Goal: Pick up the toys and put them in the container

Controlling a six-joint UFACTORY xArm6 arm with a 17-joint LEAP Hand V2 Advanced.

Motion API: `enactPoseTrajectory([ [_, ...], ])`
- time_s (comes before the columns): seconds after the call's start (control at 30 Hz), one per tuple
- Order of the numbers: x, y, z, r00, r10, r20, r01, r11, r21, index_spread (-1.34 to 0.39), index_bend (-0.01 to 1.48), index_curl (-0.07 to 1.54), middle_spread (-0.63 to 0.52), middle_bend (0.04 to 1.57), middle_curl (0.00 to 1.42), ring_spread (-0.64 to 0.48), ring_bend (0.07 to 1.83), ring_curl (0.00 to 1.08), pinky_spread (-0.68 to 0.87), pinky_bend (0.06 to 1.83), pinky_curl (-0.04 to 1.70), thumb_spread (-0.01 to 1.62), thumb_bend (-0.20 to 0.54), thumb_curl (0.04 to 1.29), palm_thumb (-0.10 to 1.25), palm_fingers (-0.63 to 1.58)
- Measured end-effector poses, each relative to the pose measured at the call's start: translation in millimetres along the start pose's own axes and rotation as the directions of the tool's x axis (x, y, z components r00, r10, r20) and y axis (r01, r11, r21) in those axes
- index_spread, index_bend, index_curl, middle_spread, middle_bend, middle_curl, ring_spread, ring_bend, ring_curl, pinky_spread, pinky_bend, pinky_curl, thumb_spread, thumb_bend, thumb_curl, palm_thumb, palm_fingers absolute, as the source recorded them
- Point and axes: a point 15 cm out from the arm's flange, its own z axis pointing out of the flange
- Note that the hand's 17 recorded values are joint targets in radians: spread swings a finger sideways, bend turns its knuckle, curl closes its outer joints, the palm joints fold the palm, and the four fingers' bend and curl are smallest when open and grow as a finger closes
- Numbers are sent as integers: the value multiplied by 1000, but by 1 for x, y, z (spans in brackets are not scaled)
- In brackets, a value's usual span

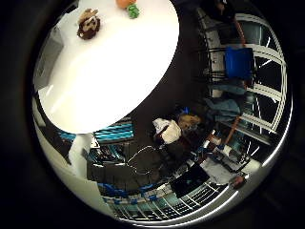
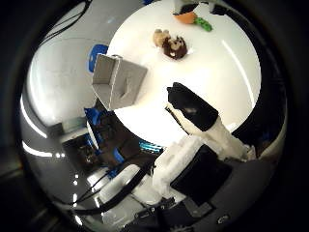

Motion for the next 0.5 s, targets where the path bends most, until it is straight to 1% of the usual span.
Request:
enactPoseTrajectory([
  [0.27, 6, -11, -20, 1000, -7, -22, 8, 999, 36, -453, 185, 356, -168, 260, 378, -14, 442, 167, 379, 262, 179, 1332, -11, 274, 625, 528],
  [0.5, 5, -40, -36, 997, -37, -63, 43, 994, 96, -452, 183, 356, -179, 271, 379, -14, 451, 161, 378, 255, 176, 1333, -11, 275, 645, 534],
])
